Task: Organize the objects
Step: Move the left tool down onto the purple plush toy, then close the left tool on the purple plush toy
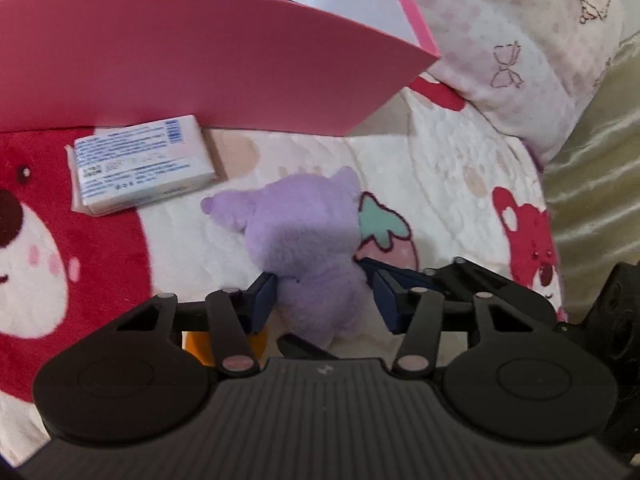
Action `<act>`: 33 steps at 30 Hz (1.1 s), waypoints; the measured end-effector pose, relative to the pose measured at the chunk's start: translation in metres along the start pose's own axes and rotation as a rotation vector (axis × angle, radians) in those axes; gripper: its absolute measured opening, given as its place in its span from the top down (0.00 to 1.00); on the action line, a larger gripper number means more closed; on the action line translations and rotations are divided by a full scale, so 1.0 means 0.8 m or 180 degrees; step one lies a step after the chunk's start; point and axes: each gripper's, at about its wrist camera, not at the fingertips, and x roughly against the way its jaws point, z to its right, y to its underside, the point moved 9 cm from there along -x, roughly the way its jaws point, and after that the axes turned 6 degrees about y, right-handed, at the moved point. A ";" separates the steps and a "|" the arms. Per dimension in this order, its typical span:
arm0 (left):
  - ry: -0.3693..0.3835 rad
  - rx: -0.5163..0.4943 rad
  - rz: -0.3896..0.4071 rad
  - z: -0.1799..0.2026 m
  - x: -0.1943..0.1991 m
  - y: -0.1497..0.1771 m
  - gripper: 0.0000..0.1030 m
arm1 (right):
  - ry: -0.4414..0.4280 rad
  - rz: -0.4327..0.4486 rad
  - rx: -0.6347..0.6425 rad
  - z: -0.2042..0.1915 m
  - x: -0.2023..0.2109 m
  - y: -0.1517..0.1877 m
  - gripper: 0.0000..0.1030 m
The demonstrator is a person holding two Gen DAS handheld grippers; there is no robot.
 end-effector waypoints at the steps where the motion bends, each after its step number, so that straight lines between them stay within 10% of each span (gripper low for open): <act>1: -0.0014 -0.0020 -0.0005 0.002 -0.002 0.001 0.51 | 0.0015 0.0005 0.0025 0.001 0.000 0.000 0.29; 17: -0.0303 0.0025 0.0094 0.010 -0.024 0.001 0.59 | 0.0062 0.0013 -0.0101 0.022 -0.014 0.006 0.38; 23: -0.0328 0.0172 0.0148 0.003 -0.006 0.002 0.50 | -0.0019 0.0017 -0.0203 0.025 -0.016 0.004 0.34; 29: -0.0325 0.0194 0.0222 -0.008 0.002 -0.002 0.62 | -0.0289 -0.0009 -0.0241 0.016 -0.017 -0.002 0.18; 33: -0.0357 0.0069 0.0139 -0.002 -0.006 0.000 0.65 | -0.0110 0.0001 -0.0180 0.020 -0.020 -0.003 0.33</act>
